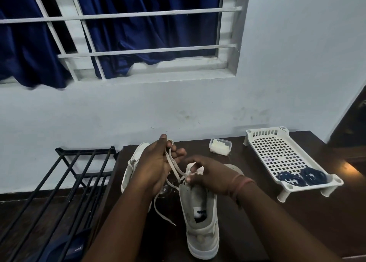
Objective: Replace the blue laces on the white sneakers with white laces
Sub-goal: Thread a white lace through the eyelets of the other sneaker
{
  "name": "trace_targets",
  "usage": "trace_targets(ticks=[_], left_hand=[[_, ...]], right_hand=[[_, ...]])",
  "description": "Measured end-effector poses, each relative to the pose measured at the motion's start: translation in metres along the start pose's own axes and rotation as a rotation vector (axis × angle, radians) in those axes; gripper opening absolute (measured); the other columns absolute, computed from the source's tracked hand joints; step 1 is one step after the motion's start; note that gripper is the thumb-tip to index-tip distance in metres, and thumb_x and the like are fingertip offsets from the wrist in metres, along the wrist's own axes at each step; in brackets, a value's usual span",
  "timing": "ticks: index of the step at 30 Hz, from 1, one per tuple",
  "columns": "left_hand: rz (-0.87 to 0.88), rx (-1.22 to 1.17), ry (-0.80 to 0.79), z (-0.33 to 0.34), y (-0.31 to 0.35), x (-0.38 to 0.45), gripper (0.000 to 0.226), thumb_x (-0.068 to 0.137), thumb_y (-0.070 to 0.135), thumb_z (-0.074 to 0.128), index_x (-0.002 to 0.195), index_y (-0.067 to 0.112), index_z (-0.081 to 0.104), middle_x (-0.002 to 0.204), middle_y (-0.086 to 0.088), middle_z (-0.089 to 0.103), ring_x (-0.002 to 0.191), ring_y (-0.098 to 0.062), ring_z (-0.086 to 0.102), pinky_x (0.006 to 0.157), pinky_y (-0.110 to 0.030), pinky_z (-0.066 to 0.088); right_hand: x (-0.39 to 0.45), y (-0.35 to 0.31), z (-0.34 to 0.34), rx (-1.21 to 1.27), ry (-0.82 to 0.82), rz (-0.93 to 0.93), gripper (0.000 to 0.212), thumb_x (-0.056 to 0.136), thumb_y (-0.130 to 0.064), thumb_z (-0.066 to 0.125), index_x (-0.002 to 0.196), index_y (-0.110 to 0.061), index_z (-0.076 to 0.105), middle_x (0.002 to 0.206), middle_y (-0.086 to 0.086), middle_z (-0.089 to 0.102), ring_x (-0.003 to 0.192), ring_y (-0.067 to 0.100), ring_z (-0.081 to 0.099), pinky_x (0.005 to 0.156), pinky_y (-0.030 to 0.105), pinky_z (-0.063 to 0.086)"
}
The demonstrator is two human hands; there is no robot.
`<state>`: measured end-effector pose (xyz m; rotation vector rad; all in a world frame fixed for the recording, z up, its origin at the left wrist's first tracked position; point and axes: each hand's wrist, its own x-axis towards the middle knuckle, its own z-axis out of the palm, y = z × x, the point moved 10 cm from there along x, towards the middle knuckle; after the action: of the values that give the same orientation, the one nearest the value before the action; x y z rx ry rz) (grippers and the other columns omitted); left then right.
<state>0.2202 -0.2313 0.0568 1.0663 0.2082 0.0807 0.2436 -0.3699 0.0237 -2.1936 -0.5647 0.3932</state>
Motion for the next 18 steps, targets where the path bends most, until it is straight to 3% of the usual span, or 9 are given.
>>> trace_targets(ticks=[3, 6, 8, 10, 12, 14, 16, 18], left_hand=[[-0.014, -0.121, -0.014, 0.001, -0.002, 0.003, 0.036, 0.107, 0.029, 0.045, 0.078, 0.008, 0.051, 0.071, -0.006, 0.054, 0.074, -0.023, 0.070, 0.085, -0.041, 0.061], [-0.002, -0.172, 0.129, -0.019, 0.000, 0.004, 0.038, 0.108, 0.029, 0.044, 0.077, 0.008, 0.050, 0.071, -0.008, 0.055, 0.074, -0.022, 0.073, 0.087, -0.042, 0.059], [0.013, -0.097, 0.245, -0.039, 0.001, 0.004, 0.039, 0.109, 0.029, 0.041, 0.077, 0.008, 0.052, 0.077, -0.009, 0.058, 0.083, -0.025, 0.074, 0.089, -0.041, 0.058], [0.031, 0.258, 0.343, -0.053, 0.005, 0.003, 0.038, 0.107, 0.031, 0.043, 0.081, 0.009, 0.060, 0.088, -0.010, 0.068, 0.094, -0.027, 0.072, 0.092, -0.044, 0.056], [-0.012, 0.909, 0.350, -0.048, 0.007, 0.000, 0.035, 0.103, 0.036, 0.046, 0.104, 0.008, 0.067, 0.109, -0.015, 0.070, 0.104, -0.031, 0.067, 0.094, -0.041, 0.051], [-0.060, 1.367, 0.299, -0.034, -0.003, -0.001, 0.054, 0.100, 0.037, 0.051, 0.140, 0.000, 0.046, 0.137, -0.025, 0.054, 0.126, -0.038, 0.054, 0.098, -0.039, 0.044], [0.157, 1.450, 0.114, 0.000, -0.009, 0.000, 0.073, 0.098, 0.029, 0.056, 0.158, 0.008, 0.020, 0.157, -0.022, 0.034, 0.144, -0.033, 0.036, 0.113, -0.040, 0.034], [0.403, 1.469, -0.167, 0.036, -0.024, -0.005, 0.071, 0.092, 0.024, 0.058, 0.157, 0.027, 0.030, 0.153, -0.008, 0.046, 0.144, -0.023, 0.040, 0.121, -0.045, 0.025]], right_hand=[[0.004, 0.002, 0.009, -0.092, -0.006, -0.003, 0.006, 0.084, -0.027, 0.067, 0.082, -0.032, 0.069, 0.084, -0.010, 0.070, 0.082, -0.002, 0.063, 0.088, 0.024, 0.047], [0.002, 0.008, 0.002, -0.091, 0.025, 0.060, 0.016, 0.090, -0.015, 0.061, 0.078, -0.022, 0.070, 0.070, -0.014, 0.065, 0.065, -0.009, 0.058, 0.070, 0.014, 0.044], [0.001, 0.011, -0.013, -0.026, 0.110, 0.097, 0.017, 0.091, -0.012, 0.057, 0.078, -0.017, 0.066, 0.067, -0.010, 0.066, 0.055, -0.006, 0.057, 0.064, 0.018, 0.047], [0.000, 0.019, -0.025, 0.105, 0.191, 0.165, 0.015, 0.092, -0.014, 0.056, 0.080, -0.012, 0.066, 0.063, -0.002, 0.067, 0.044, 0.000, 0.054, 0.056, 0.021, 0.047], [0.000, 0.026, -0.031, 0.170, 0.246, 0.219, 0.017, 0.091, -0.018, 0.059, 0.079, -0.013, 0.070, 0.060, 0.000, 0.067, 0.038, -0.001, 0.049, 0.053, 0.020, 0.042], [-0.001, 0.030, -0.031, 0.211, 0.277, 0.250, 0.017, 0.091, -0.015, 0.060, 0.081, -0.013, 0.073, 0.060, -0.001, 0.067, 0.038, -0.003, 0.048, 0.052, 0.017, 0.041], [-0.003, 0.029, -0.027, 0.299, 0.255, 0.267, 0.014, 0.090, -0.005, 0.060, 0.089, -0.008, 0.074, 0.061, -0.001, 0.065, 0.039, -0.001, 0.049, 0.048, 0.014, 0.041], [-0.004, 0.025, -0.021, 0.358, 0.180, 0.260, 0.017, 0.084, 0.004, 0.060, 0.091, -0.004, 0.073, 0.062, 0.004, 0.067, 0.043, 0.004, 0.051, 0.047, 0.014, 0.042]])
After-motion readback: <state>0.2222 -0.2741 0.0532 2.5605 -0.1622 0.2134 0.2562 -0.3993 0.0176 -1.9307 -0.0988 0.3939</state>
